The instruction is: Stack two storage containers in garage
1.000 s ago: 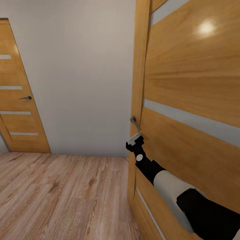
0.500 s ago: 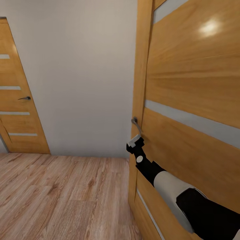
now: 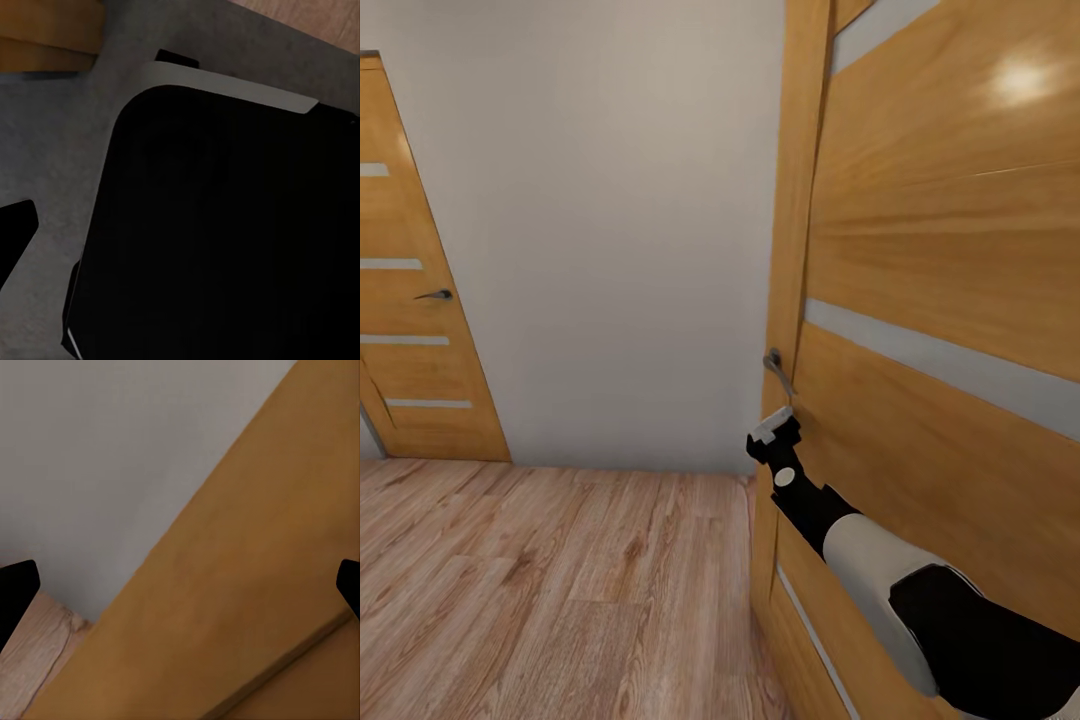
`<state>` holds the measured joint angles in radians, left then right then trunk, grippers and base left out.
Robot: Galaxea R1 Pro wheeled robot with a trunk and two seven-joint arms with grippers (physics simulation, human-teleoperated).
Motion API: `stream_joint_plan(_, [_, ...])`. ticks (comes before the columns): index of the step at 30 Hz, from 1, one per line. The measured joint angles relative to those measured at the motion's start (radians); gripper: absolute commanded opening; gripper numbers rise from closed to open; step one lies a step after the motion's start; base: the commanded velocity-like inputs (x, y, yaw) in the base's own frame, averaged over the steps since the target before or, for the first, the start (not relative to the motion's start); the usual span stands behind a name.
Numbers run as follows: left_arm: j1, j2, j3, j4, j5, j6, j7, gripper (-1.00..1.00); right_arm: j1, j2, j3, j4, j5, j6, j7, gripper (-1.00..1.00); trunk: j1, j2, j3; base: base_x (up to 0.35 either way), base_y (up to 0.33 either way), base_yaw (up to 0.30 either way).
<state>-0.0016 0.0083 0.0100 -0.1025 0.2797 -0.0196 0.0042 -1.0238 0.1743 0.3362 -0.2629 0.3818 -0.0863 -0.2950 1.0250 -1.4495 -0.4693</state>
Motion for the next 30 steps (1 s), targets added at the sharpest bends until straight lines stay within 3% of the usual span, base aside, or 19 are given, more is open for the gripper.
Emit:
stream_joint_plan(23, [0.000,0.000,0.000,0.003,0.003,0.000,0.000,1.00,0.000,-0.001,-0.012,0.012,-0.003,0.008,-0.001,1.00,0.000,0.000,0.000,0.086,0.000,0.000])
stream_joint_plan(28, [0.000,0.000,0.000,0.003,0.003,0.000,0.000,1.00,0.000,-0.027,-0.010,0.012,-0.003,0.008,-0.002,1.00,0.000,0.000,0.000,0.000,0.000,0.000])
stream_joint_plan(30, [0.000,-0.001,0.000,0.004,0.003,0.000,0.000,1.00,0.000,-0.054,-0.006,0.012,-0.002,0.008,0.000,1.00,0.000,0.000,0.000,0.000,0.000,0.000])
